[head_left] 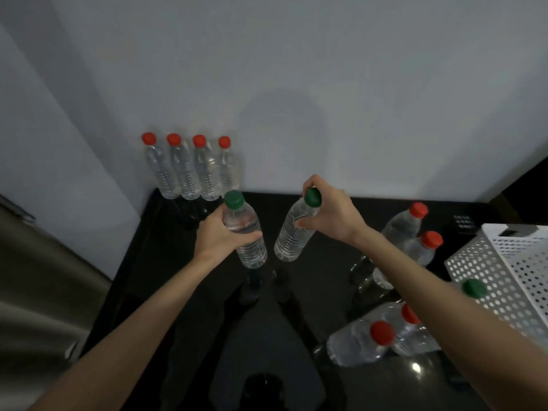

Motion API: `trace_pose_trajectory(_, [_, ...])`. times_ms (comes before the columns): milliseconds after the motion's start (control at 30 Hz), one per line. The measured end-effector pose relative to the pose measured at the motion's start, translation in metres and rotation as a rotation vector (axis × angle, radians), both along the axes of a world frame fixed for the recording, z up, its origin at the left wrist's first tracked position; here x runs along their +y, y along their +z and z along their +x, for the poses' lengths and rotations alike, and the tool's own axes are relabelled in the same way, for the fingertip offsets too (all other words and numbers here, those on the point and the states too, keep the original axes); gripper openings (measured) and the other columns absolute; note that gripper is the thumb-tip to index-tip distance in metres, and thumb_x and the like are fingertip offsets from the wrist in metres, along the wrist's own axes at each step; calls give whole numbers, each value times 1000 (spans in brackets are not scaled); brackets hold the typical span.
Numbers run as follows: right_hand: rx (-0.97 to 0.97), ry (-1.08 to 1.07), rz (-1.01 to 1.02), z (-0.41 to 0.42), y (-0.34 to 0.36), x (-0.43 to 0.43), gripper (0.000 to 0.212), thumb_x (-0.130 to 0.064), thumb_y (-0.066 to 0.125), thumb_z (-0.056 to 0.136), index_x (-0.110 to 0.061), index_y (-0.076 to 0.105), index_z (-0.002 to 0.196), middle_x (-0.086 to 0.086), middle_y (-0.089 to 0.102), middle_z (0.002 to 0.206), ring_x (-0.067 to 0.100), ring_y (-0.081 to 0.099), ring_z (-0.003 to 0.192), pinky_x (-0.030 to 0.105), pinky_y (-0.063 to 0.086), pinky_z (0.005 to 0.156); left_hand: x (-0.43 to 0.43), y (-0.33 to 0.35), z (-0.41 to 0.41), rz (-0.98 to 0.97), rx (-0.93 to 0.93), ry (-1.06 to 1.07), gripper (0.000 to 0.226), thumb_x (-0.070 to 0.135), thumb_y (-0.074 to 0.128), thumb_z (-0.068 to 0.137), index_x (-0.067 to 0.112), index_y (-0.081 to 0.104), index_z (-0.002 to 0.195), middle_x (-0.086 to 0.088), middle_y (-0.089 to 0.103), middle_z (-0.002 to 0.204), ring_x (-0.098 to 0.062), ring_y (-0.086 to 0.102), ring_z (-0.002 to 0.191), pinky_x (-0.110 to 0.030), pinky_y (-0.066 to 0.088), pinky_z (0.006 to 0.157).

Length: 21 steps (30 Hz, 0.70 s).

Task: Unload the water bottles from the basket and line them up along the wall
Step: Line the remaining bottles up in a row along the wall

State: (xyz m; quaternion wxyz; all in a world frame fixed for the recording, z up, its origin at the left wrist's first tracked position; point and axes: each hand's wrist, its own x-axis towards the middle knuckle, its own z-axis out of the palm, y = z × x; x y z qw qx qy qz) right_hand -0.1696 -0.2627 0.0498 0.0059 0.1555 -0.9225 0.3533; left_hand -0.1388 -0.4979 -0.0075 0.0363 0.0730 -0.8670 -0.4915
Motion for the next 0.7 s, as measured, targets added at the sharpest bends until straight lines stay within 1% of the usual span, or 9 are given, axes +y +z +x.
trace_pose_trajectory(100, [7, 27, -1, -15, 1, -44, 52, -14, 86, 65, -15, 47, 99, 8, 60, 86, 23, 55, 71, 31, 47, 60, -47, 3, -18, -24, 18, 36, 55, 32, 92, 55, 31, 60, 99, 17, 64, 88, -6, 64, 86, -26, 50, 81])
trace_pose_trajectory(267, [-7, 37, -10, -42, -9, -115, 52, -14, 86, 65, -15, 46, 99, 7, 60, 87, 25, 59, 75, 36, 51, 62, -118, 0, -49, -27, 41, 47, 57, 34, 92, 55, 28, 60, 102, 15, 66, 93, -8, 65, 90, -28, 51, 82])
trace_pose_trajectory(333, [-16, 35, -27, -54, -15, -142, 52, -13, 85, 65, -16, 46, 99, 1, 58, 84, 17, 57, 72, 28, 50, 59, -141, -3, -61, -28, 41, 54, 57, 32, 91, 56, 25, 60, 104, 13, 66, 95, -8, 64, 90, -27, 50, 80])
trace_pose_trajectory(400, [-16, 39, -47, -64, -22, -167, 52, -12, 85, 65, -19, 44, 98, -8, 54, 79, 9, 54, 66, 18, 43, 56, -159, -7, -72, -32, 37, 79, 55, 30, 92, 58, 27, 57, 101, 12, 64, 94, -9, 61, 88, -26, 47, 78])
trace_pose_trajectory(433, [-13, 39, -55, -69, -25, -178, 53, -11, 85, 65, -19, 44, 97, -11, 52, 79, 7, 53, 65, 16, 42, 57, -167, -10, -79, -32, 36, 92, 55, 29, 92, 59, 27, 57, 101, 10, 64, 94, -9, 61, 87, -26, 47, 77])
trace_pose_trajectory(533, [16, 37, -57, -86, -35, -208, 52, -9, 85, 64, -14, 46, 98, -7, 55, 80, 14, 57, 67, 22, 47, 59, -187, -20, -98, -30, 35, 131, 60, 31, 91, 59, 19, 61, 109, 6, 67, 100, -11, 62, 90, -26, 47, 77])
trace_pose_trajectory(567, [22, 40, -54, -92, -38, -216, 52, -9, 85, 64, -14, 46, 99, -7, 55, 80, 14, 57, 66, 23, 47, 59, -193, -23, -104, -20, 28, 147, 61, 30, 91, 59, 18, 62, 111, 6, 67, 100, -11, 61, 90, -25, 46, 76])
trace_pose_trajectory(633, [32, 49, -41, -104, -41, -232, 52, -9, 85, 64, -14, 45, 97, -8, 53, 80, 9, 54, 65, 20, 44, 58, -202, -31, -116, 6, 16, 173, 60, 29, 92, 59, 18, 62, 111, 4, 68, 102, -11, 61, 90, -24, 46, 78])
trace_pose_trajectory(700, [42, 68, -19, -116, -44, -247, 50, -8, 84, 64, -14, 46, 97, -3, 55, 84, 11, 55, 68, 23, 47, 59, -212, -37, -128, 25, 10, 180, 61, 28, 92, 59, 18, 63, 111, 2, 70, 105, -13, 63, 93, -26, 48, 81])
